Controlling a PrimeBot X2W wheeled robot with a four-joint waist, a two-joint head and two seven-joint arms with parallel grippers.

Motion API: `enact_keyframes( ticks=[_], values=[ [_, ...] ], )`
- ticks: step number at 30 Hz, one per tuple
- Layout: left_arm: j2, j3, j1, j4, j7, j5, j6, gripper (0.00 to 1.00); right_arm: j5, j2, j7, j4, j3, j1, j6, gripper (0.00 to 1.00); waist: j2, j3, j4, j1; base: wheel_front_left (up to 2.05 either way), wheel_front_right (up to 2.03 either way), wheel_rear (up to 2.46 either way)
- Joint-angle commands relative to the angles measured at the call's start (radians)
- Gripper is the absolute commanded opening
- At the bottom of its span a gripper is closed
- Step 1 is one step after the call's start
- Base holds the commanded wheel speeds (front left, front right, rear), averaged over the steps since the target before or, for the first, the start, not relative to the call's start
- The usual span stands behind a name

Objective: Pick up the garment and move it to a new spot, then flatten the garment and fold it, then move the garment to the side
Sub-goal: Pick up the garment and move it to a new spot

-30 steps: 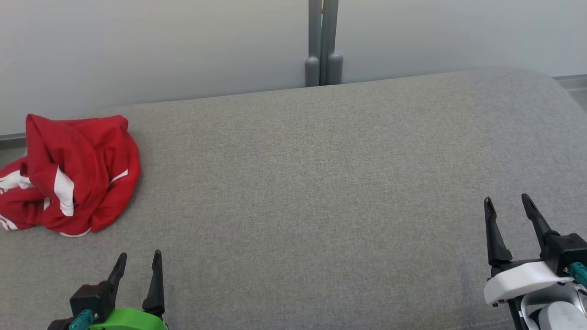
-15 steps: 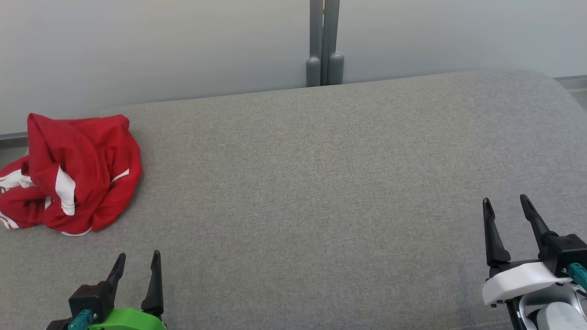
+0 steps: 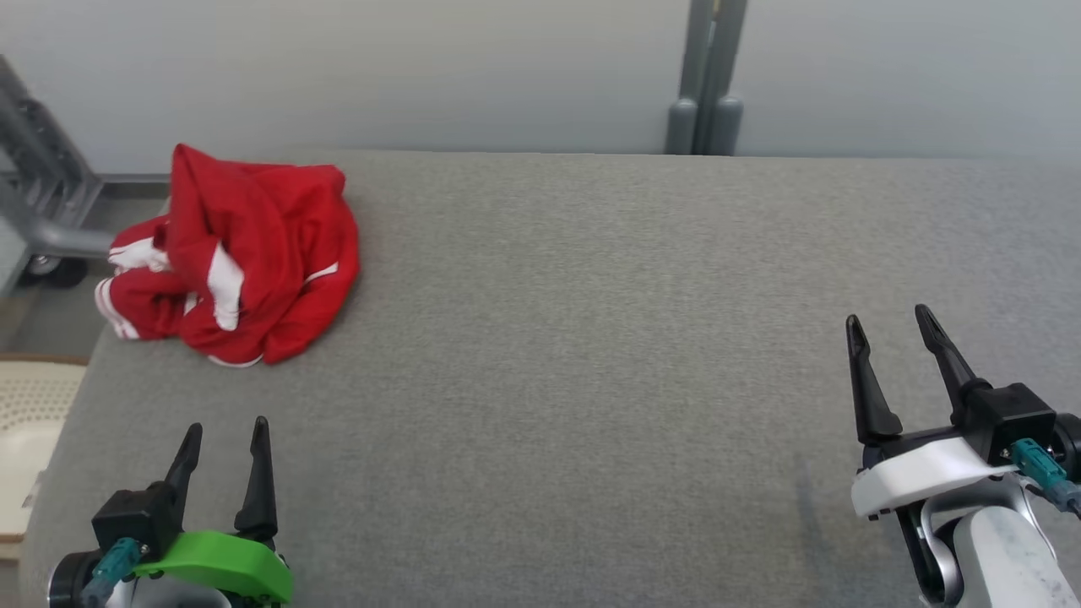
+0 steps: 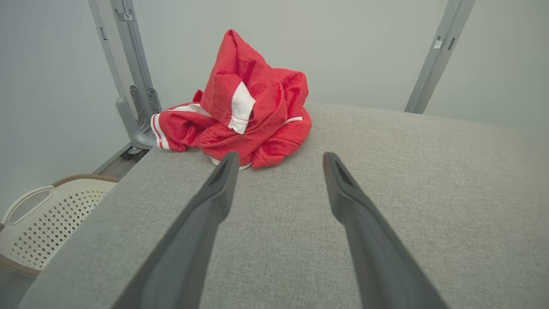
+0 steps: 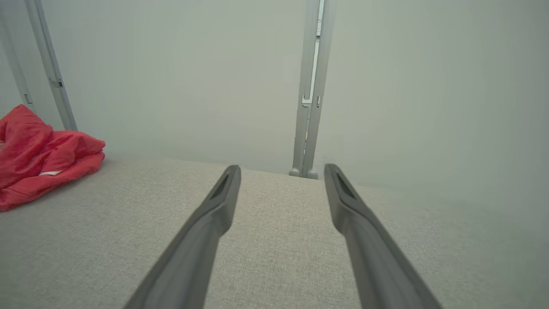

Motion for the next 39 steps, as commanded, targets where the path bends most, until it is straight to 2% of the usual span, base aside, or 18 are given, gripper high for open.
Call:
enact_keyframes(
  ticks=[1,4,8,15,26,29,34,39],
  values=[
    [0.007,0.009,-0.011,-0.004,-0.003,-0.005,-0.003,1.00,0.004,-0.006,-0.003,-0.005,0.007,-0.018,0.000,1.00,0.0000,0.030,0.145,0.0000,0.00,0.00,0.00],
    [0.011,0.035,-0.013,-0.016,-0.003,-0.007,-0.003,1.00,0.002,-0.016,-0.003,-0.003,0.027,-0.043,0.000,1.00,0.0000,0.047,0.221,0.0000,0.00,0.00,0.00],
    [0.011,0.074,-0.004,-0.032,-0.003,-0.002,-0.003,1.00,0.004,-0.022,-0.003,0.005,0.053,-0.068,0.000,1.00,0.0000,0.060,0.283,0.0000,0.00,0.00,0.00],
    [0.003,0.107,0.000,-0.053,-0.003,0.004,-0.003,1.00,0.010,-0.029,-0.003,0.012,0.070,-0.080,0.000,1.00,0.0000,0.070,0.309,0.0000,0.00,0.00,0.00],
    [-0.009,0.082,-0.050,-0.066,-0.003,-0.004,-0.003,1.00,0.012,-0.046,-0.003,0.003,0.067,-0.073,0.000,1.00,0.0000,0.106,0.245,0.0000,0.00,0.00,0.00],
    [-0.005,0.026,-0.122,-0.042,-0.003,-0.014,-0.003,1.00,0.003,-0.062,-0.003,-0.004,0.077,-0.110,0.000,1.00,0.0000,0.167,0.218,0.0000,0.00,0.00,0.00],
    [0.023,-0.060,-0.339,0.056,0.021,-0.039,-0.003,1.00,-0.007,-0.086,-0.003,-0.002,0.126,-0.183,0.000,1.00,0.0000,0.279,0.155,0.0000,0.00,0.00,0.00],
    [0.059,-0.071,-0.497,0.148,0.082,-0.073,-0.002,1.00,-0.008,-0.093,-0.003,0.001,0.173,-0.239,0.000,1.00,0.0000,0.355,0.092,0.0000,0.00,0.00,0.00]
  ],
)
